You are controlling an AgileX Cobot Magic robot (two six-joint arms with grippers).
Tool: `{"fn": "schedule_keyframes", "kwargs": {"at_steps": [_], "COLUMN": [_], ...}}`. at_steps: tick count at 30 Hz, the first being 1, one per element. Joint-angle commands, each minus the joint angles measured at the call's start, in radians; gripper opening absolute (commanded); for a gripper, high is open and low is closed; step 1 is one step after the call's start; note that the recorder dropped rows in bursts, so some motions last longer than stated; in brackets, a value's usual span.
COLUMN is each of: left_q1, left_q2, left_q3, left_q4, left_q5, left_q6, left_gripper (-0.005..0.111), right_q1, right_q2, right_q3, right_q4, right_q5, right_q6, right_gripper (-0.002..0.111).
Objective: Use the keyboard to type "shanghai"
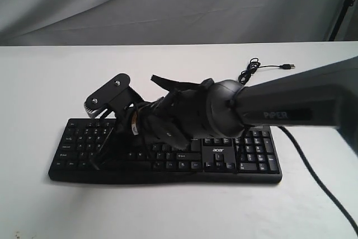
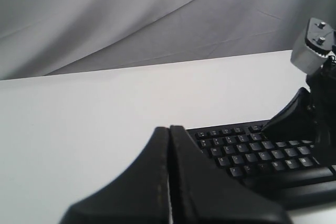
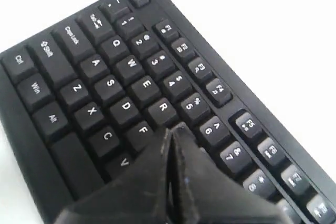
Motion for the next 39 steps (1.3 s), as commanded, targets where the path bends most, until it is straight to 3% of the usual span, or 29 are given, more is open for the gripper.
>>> {"fn": "schedule_keyframes", "kwargs": {"at_steps": [1,21,39], "left_q1": [-0.004,-0.004,-0.004], "left_q2": [-0.003,-0.003,-0.003], "left_q3": [0.004,0.004,0.004], "left_q4": [0.001,0.001,0.001], "left_q5": [-0.005,-0.005,-0.005], "left_q6": [-0.003,-0.003,-0.003], "left_gripper": [0.000,0.000,0.000], "right_q1": [0.013,0.007,-0.022], "right_q2": [0.060,0.113,-0.006], "right_q3": [-0.078,-0.082,0.004], "right_q4": [0.006,0.017,0.014], "right_q5": [0.032,0.079,0.091], "right_q6": [-0.021,-0.035,-0.043], "right_gripper": [0.000,0.000,0.000]}}
